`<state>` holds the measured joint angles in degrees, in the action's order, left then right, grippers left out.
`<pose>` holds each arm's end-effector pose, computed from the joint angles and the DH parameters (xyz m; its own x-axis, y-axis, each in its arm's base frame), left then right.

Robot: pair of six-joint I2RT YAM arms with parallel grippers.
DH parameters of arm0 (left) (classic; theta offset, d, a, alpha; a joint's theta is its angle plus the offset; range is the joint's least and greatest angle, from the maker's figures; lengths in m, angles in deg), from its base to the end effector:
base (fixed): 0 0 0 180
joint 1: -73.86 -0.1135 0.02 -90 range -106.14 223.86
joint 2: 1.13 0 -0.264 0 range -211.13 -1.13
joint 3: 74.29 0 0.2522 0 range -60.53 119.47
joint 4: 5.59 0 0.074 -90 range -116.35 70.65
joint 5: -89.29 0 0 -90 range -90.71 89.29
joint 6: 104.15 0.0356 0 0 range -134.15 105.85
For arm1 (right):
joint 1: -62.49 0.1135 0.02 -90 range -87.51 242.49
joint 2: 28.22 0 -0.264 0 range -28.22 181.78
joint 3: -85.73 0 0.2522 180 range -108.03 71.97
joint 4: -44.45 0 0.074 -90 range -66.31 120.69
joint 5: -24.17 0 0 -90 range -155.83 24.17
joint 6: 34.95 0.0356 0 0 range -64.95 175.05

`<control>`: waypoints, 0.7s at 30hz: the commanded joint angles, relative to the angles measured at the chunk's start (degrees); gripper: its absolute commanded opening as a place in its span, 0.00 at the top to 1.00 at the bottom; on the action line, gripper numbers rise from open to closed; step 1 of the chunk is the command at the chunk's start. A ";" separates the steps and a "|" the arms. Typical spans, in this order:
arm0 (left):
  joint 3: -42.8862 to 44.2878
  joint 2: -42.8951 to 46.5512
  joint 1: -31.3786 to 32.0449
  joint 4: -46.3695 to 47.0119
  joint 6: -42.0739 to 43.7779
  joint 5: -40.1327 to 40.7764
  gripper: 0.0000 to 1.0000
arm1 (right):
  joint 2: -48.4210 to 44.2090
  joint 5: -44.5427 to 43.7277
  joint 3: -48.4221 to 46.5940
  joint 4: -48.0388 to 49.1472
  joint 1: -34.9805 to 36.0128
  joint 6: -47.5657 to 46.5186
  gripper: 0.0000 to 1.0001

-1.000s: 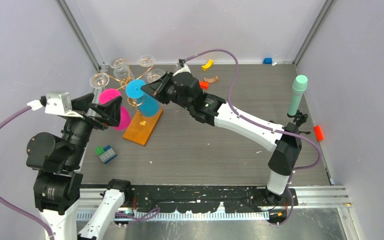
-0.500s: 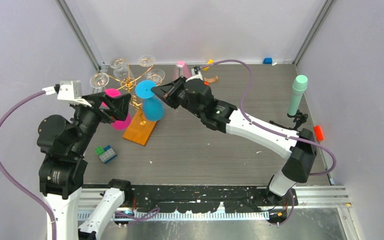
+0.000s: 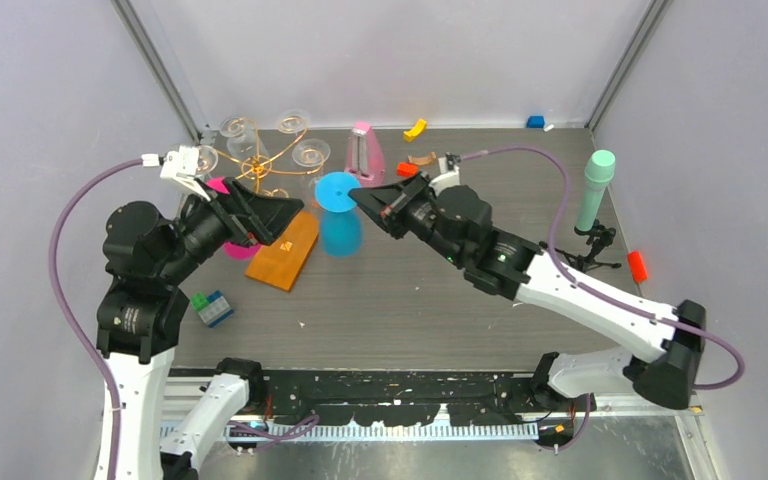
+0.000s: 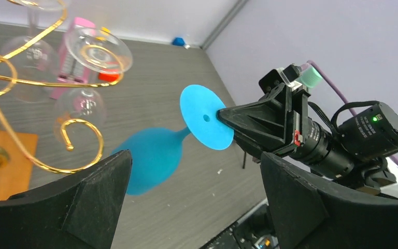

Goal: Take the wine glass off the wine glass rack

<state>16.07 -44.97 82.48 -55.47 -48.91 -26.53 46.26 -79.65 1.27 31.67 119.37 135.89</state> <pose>0.1054 -0.0317 0.4731 -0.3696 -0.4631 -0.8056 0.4310 0.6826 -0.5901 0.1744 0.2518 0.4063 -0.6785 0.7146 -0.1705 -0.0824 0.1567 0.9842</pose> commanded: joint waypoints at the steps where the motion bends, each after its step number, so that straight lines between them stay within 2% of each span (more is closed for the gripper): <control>1: -2.59 1.15 0.18 8.45 -4.99 -8.83 0.02 | -9.44 -5.48 4.13 0.18 0.25 1.24 1.00; 4: -3.24 -0.29 0.17 11.40 -9.58 -13.21 0.03 | -13.78 -6.79 5.24 -3.26 0.25 -0.08 1.00; 7: -5.96 -1.64 0.17 18.11 -16.21 -18.63 0.08 | -18.97 -8.78 7.31 -5.23 0.25 -0.76 1.00; 9: -7.65 -1.64 0.17 19.61 -18.81 -18.47 0.08 | -21.84 -10.11 8.46 -5.17 0.25 -1.21 1.00; 13: -10.84 -2.17 0.21 23.24 -26.08 -16.38 0.07 | -26.37 -10.25 11.02 1.74 0.25 -0.30 1.00; 21: -14.22 -8.07 3.16 38.87 -45.26 -18.91 0.06 | -28.57 -8.32 12.91 15.14 0.25 2.39 0.99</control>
<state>2.21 -51.35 83.94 -29.09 -82.51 -42.75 18.41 -86.71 12.75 35.51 119.37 136.35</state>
